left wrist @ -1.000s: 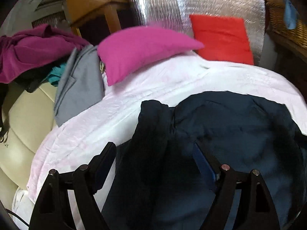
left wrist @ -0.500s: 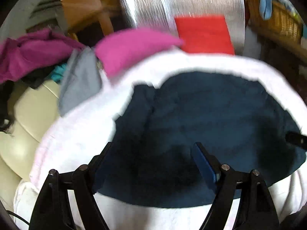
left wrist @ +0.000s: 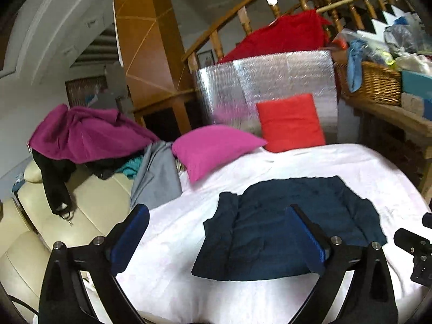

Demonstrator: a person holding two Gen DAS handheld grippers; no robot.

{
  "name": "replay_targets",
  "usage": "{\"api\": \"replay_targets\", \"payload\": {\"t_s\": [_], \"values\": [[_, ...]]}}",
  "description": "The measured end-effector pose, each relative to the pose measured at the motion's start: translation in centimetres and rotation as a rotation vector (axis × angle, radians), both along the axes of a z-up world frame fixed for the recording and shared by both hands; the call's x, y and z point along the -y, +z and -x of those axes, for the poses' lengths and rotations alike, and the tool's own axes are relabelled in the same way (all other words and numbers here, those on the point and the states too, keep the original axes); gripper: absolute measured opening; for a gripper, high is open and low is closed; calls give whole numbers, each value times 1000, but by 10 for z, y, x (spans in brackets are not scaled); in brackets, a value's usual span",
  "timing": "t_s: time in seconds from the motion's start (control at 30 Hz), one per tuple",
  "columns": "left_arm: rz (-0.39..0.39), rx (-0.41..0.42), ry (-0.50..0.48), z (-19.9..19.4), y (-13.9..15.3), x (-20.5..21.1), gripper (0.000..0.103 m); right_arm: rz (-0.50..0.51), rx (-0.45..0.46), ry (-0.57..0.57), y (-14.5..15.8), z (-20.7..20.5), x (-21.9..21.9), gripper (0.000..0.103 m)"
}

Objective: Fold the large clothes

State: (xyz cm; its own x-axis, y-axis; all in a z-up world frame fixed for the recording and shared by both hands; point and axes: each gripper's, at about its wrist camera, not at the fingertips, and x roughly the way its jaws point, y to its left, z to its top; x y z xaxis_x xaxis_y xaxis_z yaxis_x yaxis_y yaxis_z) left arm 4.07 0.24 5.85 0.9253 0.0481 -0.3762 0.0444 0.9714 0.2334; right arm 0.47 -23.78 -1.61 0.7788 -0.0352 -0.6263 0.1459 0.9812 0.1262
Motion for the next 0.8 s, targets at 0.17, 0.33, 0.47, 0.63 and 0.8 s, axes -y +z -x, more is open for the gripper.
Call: {"api": "replay_targets", "payload": {"t_s": [0.17, 0.33, 0.47, 0.63, 0.8], "values": [[17, 36, -23, 33, 16, -4, 101, 54, 43, -47, 18, 39, -2, 83], [34, 59, -13, 57, 31, -10, 101, 47, 83, -70, 35, 68, 0, 83], [28, 58, 0, 67, 36, -14, 101, 45, 103, -78, 42, 80, -2, 83], [40, 64, 8, 78, 39, -19, 101, 47, 120, -73, 45, 90, -12, 83], [48, 71, 3, 86, 42, -23, 101, 40, 119, -80, 44, 93, -19, 83]]}}
